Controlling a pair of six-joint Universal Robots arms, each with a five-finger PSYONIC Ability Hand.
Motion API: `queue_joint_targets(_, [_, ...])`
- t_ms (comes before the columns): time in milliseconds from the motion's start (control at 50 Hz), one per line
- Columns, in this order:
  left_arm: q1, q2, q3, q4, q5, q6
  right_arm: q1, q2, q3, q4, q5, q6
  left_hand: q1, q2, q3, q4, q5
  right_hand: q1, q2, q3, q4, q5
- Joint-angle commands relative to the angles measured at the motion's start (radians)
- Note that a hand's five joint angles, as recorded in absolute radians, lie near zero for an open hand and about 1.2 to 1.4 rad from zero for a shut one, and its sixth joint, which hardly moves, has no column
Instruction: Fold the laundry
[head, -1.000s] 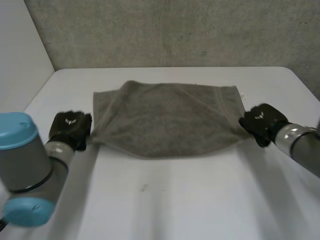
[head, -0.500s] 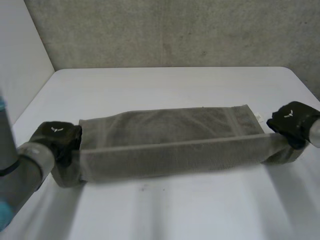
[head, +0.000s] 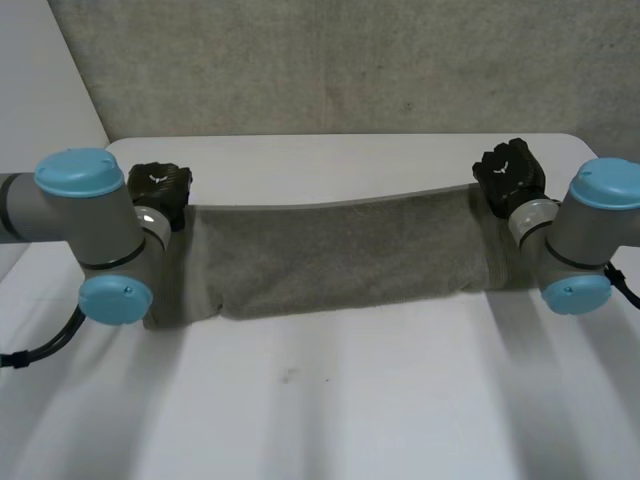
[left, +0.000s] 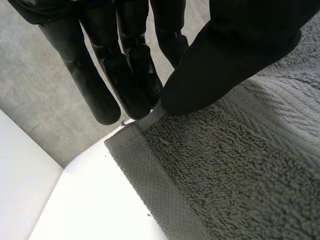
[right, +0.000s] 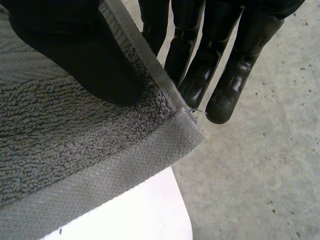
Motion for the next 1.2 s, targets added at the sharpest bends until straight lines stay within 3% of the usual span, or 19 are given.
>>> queue_joint_targets(20, [0.0,-0.081,0.092,0.001,0.006,0.014,0.01,0.121,-0.145,-0.002,0.004,-0.002,0.189,0.178,0.179,0.179,0.181,0.436,0.218,0.205,0.201,0.218])
queue_joint_targets(40, [-0.002,-0.087,0.092,0.001,0.008,0.013,0.011,0.13,-0.153,-0.002,0.007,0.0,0.189,0.178,0.179,0.179,0.181,-0.191,-0.408,-0.422,-0.426,-0.409])
queue_joint_targets(60, [-0.005,-0.087,0.087,0.001,0.009,0.011,0.011,0.13,-0.153,-0.002,0.007,0.0,-0.365,-0.377,-0.375,-0.376,-0.374,-0.197,-0.415,-0.428,-0.433,-0.415])
queue_joint_targets(80, [-0.005,-0.087,0.087,0.001,0.009,0.011,0.014,0.13,-0.151,0.0,0.008,0.0,-0.371,-0.383,-0.381,-0.381,-0.38,-0.786,-1.003,-1.017,-1.021,-1.004])
queue_joint_targets(100, [-0.008,-0.087,0.084,-0.001,0.006,0.013,0.014,0.13,-0.151,0.0,0.008,0.0,-1.007,-1.019,-1.017,-1.018,-1.016,-0.786,-1.003,-1.017,-1.021,-1.004])
queue_joint_targets(220, [-0.029,-0.026,0.038,0.001,0.005,0.011,0.028,0.004,-0.073,0.001,0.004,0.052,-1.032,-1.044,-1.042,-1.043,-1.041,-0.786,-1.003,-1.017,-1.021,-1.004])
queue_joint_targets(260, [-0.032,0.013,0.017,0.001,0.003,0.004,0.022,-0.127,0.002,0.001,0.001,0.156,-1.032,-1.044,-1.042,-1.043,-1.041,-0.786,-1.003,-1.017,-1.021,-1.004])
queue_joint_targets(380, [-0.037,0.203,-0.132,0.002,0.003,-0.003,0.014,-0.316,0.104,0.03,-0.006,0.339,-1.032,-1.044,-1.042,-1.043,-1.041,-0.786,-1.003,-1.017,-1.021,-1.004])
queue_joint_targets(420, [-0.042,0.259,-0.178,0.002,0.003,-0.004,0.01,-0.417,0.165,0.108,-0.012,0.414,-1.032,-1.044,-1.042,-1.043,-1.041,-0.786,-1.003,-1.017,-1.021,-1.004])
queue_joint_targets(480, [-0.048,0.358,-0.276,0.01,0.006,-0.016,-0.002,-0.454,0.188,0.174,-0.027,0.426,-1.032,-1.044,-1.042,-1.043,-1.041,-0.786,-1.003,-1.017,-1.021,-1.004])
queue_joint_targets(520, [-0.048,0.398,-0.323,0.024,0.008,-0.027,-0.056,-0.494,0.22,0.327,-0.058,0.428,-1.032,-1.044,-1.042,-1.043,-1.041,-0.786,-1.003,-1.017,-1.021,-1.004])
queue_joint_targets(680, [-0.062,0.508,-0.502,0.143,0.013,-0.115,-0.125,-0.477,0.245,0.708,-0.116,0.419,-1.032,-1.044,-1.042,-1.043,-1.041,-0.755,-0.973,-0.986,-0.991,-0.973])
queue_joint_targets(720, [-0.068,0.51,-0.517,0.166,0.013,-0.128,-0.134,-0.458,0.255,0.72,-0.121,0.416,-1.032,-1.044,-1.042,-1.043,-1.041,-0.705,-0.923,-0.937,-0.941,-0.923])
queue_joint_targets(800, [-0.074,0.502,-0.545,0.195,0.011,-0.157,-0.165,-0.39,0.3,0.656,-0.124,0.399,-1.032,-1.044,-1.042,-1.043,-1.041,-0.497,-0.714,-0.728,-0.732,-0.715])
queue_joint_targets(960, [-0.071,0.499,-0.578,0.196,0.014,-0.171,-0.188,-0.293,0.344,0.434,-0.127,0.396,-1.032,-1.044,-1.042,-1.043,-1.041,-0.377,-0.594,-0.608,-0.612,-0.595])
queue_joint_targets(1200, [-0.069,0.505,-0.609,0.197,0.013,-0.173,-0.193,-0.232,0.35,0.331,-0.125,0.382,-1.032,-1.044,-1.042,-1.043,-1.041,-0.264,-0.482,-0.496,-0.5,-0.482])
